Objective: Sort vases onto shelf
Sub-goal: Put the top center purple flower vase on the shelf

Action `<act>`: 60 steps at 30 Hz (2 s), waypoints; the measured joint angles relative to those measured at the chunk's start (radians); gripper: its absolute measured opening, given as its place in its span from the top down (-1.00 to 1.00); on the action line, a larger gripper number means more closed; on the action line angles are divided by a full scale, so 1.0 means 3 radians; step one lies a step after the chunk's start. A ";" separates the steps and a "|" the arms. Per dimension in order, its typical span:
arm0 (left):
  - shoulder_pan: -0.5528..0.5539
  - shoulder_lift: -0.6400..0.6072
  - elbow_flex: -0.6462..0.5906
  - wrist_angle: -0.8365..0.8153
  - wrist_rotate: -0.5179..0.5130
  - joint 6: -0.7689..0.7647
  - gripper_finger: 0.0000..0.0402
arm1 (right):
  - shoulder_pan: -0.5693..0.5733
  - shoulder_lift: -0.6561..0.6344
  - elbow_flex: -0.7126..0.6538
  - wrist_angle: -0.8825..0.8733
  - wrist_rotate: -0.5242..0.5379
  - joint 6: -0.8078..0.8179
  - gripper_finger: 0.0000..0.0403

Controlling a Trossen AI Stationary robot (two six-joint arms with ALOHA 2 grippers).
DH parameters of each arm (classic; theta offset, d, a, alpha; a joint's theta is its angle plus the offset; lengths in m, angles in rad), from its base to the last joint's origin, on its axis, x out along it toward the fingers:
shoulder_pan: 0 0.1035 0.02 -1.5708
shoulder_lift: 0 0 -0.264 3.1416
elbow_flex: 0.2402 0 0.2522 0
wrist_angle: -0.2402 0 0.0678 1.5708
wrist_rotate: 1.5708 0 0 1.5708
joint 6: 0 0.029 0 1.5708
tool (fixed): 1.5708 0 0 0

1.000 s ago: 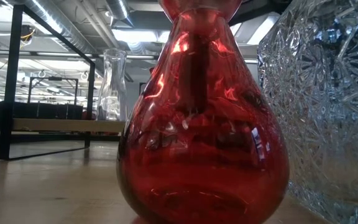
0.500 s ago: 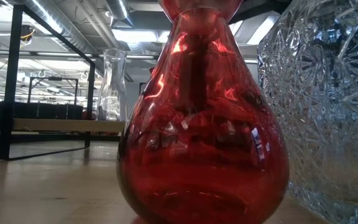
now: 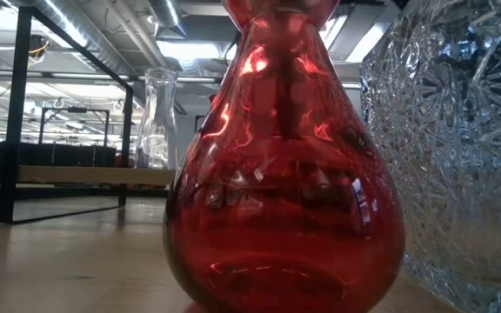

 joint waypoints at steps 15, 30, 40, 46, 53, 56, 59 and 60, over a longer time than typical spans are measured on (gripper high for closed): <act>0.0000 0.0006 0.0001 -0.0001 0.0001 0.0008 0.43 | 0.0474 -0.0015 -0.0077 0.0033 -0.0082 0.0177 0.99; 0.0000 0.0006 0.0003 -0.0004 0.0102 -0.0002 0.43 | 0.0527 -0.0369 -0.0780 0.0037 0.0130 0.0516 0.99; 0.0000 0.0006 0.0003 -0.0004 0.0079 0.0235 0.43 | 0.0520 -0.0933 -0.1742 0.0959 -0.0039 0.0925 0.99; 0.0003 0.0006 0.0003 -0.0004 0.0078 0.0238 0.43 | 0.0524 -0.0923 -0.1749 0.1073 -0.0056 0.0960 1.00; 0.0002 0.0006 0.0003 -0.0004 0.0078 0.0217 0.43 | 0.0521 -0.0923 -0.1750 0.1085 -0.0047 0.0967 0.98; 0.0003 0.0006 0.0003 -0.0004 0.0078 0.0176 0.43 | 0.0523 -0.0923 -0.1750 0.1104 -0.0042 0.0969 0.90; 0.0001 0.0006 0.0003 -0.0004 0.0078 0.0173 0.43 | 0.0524 -0.0923 -0.1750 0.1106 -0.0032 0.0969 0.80; 0.0001 0.0006 0.0003 -0.0004 0.0078 0.0173 0.43 | 0.0524 -0.0923 -0.1750 0.1104 -0.0032 0.0969 0.77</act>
